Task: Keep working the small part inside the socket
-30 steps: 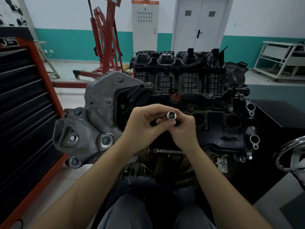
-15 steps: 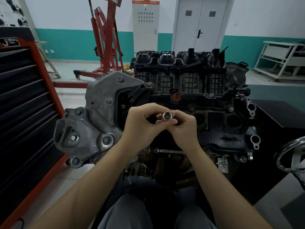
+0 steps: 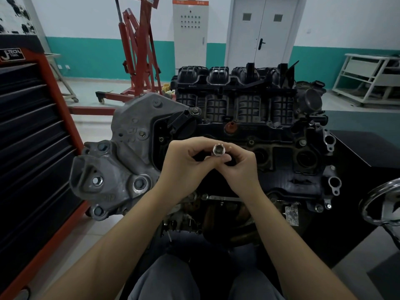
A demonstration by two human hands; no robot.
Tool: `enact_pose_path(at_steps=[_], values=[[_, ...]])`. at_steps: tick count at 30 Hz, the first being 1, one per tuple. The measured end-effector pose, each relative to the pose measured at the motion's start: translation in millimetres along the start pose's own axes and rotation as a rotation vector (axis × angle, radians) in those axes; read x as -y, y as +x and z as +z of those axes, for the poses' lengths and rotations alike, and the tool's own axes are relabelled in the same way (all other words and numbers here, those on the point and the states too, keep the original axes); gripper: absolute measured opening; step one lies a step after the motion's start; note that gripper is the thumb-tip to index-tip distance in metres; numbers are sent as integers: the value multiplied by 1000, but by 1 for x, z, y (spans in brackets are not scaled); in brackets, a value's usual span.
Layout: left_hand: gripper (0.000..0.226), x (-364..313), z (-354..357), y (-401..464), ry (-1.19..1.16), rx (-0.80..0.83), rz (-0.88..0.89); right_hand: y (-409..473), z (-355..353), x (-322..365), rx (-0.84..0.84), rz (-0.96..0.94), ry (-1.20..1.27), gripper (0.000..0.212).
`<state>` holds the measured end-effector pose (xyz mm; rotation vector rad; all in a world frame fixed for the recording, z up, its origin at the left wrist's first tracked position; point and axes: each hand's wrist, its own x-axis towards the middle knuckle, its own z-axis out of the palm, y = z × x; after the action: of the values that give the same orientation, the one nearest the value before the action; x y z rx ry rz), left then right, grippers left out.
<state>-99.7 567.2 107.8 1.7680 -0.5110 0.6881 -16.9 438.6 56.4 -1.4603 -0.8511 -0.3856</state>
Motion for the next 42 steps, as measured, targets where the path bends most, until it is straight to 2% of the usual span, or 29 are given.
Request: enact_pose_path(at_steps=[5, 9, 11, 15, 17, 23, 27, 30, 34, 36, 39, 42], values=[[25, 1, -5, 1, -117, 108, -13, 0, 0, 1, -8, 6, 34, 25], [19, 1, -1, 0, 89, -30, 105, -1, 2, -1, -41, 24, 33, 20], [18, 1, -1, 0, 118, -64, 122, 0, 2, 1, -27, -2, 22, 19], [21, 2, -4, 2, -54, 63, 49, 0, -1, 3, 47, -28, 19, 20], [24, 1, -4, 2, -96, 125, 31, 0, -1, 0, 26, 3, 22, 18], [20, 2, -2, 0, 43, 18, 30, 0, -1, -2, 1, 6, 23, 18], [25, 2, -3, 0, -53, 66, 3, 1, -2, 2, 62, -26, -13, 25], [27, 2, -3, 0, -105, 135, -12, 1, -3, -1, 14, -14, -4, 22], [22, 2, 2, 0, 41, 33, 45, 0, -1, -3, -6, 39, 51, 19], [20, 2, 2, -1, 44, 0, 44, 1, -1, -3, 14, 12, 22, 19], [24, 2, 0, -1, -44, 38, 9, 1, -2, -1, 50, -31, -15, 18], [28, 0, -2, -1, -113, 107, -25, 0, -2, -2, 14, -17, -24, 18]])
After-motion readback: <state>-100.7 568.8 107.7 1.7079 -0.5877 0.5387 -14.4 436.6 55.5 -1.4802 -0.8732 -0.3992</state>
